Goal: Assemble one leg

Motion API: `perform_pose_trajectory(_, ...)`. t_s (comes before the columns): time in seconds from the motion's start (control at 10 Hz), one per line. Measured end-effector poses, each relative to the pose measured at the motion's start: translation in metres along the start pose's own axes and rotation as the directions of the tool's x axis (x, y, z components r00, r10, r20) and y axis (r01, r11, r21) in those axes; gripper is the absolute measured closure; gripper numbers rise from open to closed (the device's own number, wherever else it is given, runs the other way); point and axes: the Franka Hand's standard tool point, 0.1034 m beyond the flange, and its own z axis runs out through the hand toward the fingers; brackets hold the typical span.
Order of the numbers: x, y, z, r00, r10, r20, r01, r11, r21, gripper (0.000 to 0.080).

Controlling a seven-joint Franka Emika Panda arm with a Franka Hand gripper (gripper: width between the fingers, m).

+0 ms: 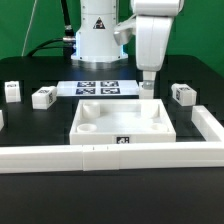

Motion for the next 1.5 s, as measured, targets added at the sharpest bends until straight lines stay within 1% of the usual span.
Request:
perform_pose_trajectory(0.1,-0.008,-0.003,0.005,0.999,-0.051,-0.005,0.051,0.999,-0.004,0.0149)
perform_pose_trajectory(0.3,-0.03,-0.013,0.015,0.999,-0.043,0.0,0.043,0.999,0.024,0.0149)
perform_pose_trajectory(0.5,-0.026,-0.011,0.013,0.999,-0.044,-0.002,0.044,0.999,0.019,0.0149)
perform_pose_trajectory(0.7,-0.028,-0.012,0.016,0.999,-0.053,-0.003,0.053,0.998,0.02,0.0149)
perform_pose_trajectory(0.8,-0.033,-0.017,0.027,0.997,-0.073,-0.008,0.074,0.997,0.026,0.0149)
perform_pose_trajectory(0.9,-0.034,-0.021,0.035,0.997,-0.072,-0.011,0.072,0.997,0.035,0.0149)
perform_pose_trajectory(1.0,-0.034,-0.024,0.038,0.997,-0.073,-0.011,0.073,0.996,0.041,0.0149)
perform_pose_trajectory(1.1,-0.032,-0.027,0.044,0.997,-0.074,-0.016,0.075,0.996,0.04,0.0149)
perform_pose_trajectory(1.2,-0.031,-0.03,0.054,0.997,-0.074,-0.021,0.075,0.996,0.045,0.0149)
perform_pose_trajectory(1.3,-0.033,-0.032,0.061,0.997,-0.07,-0.021,0.071,0.996,0.055,0.0149)
perform_pose_trajectory(1.4,-0.034,-0.031,0.065,0.998,-0.066,-0.022,0.067,0.996,0.06,0.0149)
perform_pose_trajectory(1.5,-0.034,-0.028,0.066,0.998,-0.064,-0.022,0.065,0.996,0.059,0.0149)
